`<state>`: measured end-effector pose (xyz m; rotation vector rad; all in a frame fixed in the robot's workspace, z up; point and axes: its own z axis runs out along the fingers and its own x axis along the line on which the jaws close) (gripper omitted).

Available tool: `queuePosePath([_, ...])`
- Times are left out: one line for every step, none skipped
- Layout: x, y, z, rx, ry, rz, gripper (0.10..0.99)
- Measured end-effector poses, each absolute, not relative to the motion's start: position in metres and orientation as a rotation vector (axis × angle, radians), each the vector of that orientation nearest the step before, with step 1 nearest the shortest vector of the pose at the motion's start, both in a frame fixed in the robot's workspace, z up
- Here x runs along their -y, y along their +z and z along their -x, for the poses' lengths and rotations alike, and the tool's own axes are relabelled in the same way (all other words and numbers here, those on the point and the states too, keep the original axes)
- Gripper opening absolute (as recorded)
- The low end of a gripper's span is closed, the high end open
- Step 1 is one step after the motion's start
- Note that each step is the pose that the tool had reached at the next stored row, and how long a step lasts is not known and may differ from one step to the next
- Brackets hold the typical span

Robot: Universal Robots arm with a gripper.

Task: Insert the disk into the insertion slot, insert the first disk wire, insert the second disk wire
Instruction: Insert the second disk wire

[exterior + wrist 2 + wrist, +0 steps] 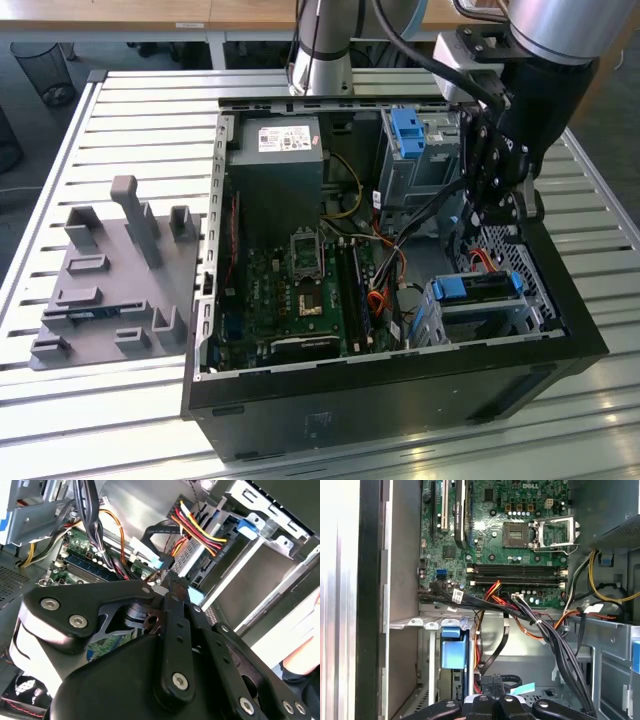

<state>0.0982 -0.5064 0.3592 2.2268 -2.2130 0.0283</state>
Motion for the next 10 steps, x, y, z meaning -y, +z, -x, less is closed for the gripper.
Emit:
queuePosePath([0.505,0.359,-0.098,2.212,0.030,-2.226,0.106])
queuePosePath([0.503,0.359,-0.098,2.211,0.033,-2.225,0.106])
queuePosePath([0.501,0.359,-0.098,2.209,0.037,-2.223,0.106])
queuePosePath([0.499,0.358,-0.098,2.207,0.041,-2.221,0.114])
queuePosePath([0.497,0.358,-0.098,2.206,0.044,-2.219,0.173])
queuePosePath([0.495,0.357,-0.098,2.204,0.048,-2.218,0.173])
queuePosePath([0.493,0.357,-0.098,2.202,0.051,-2.216,0.173])
queuePosePath([0.492,0.356,-0.098,2.200,0.055,-2.214,0.173])
queuePosePath([0.491,0.355,-0.098,2.199,0.059,-2.213,0.173])
queuePosePath([0.490,0.354,-0.098,2.197,0.062,-2.211,0.184])
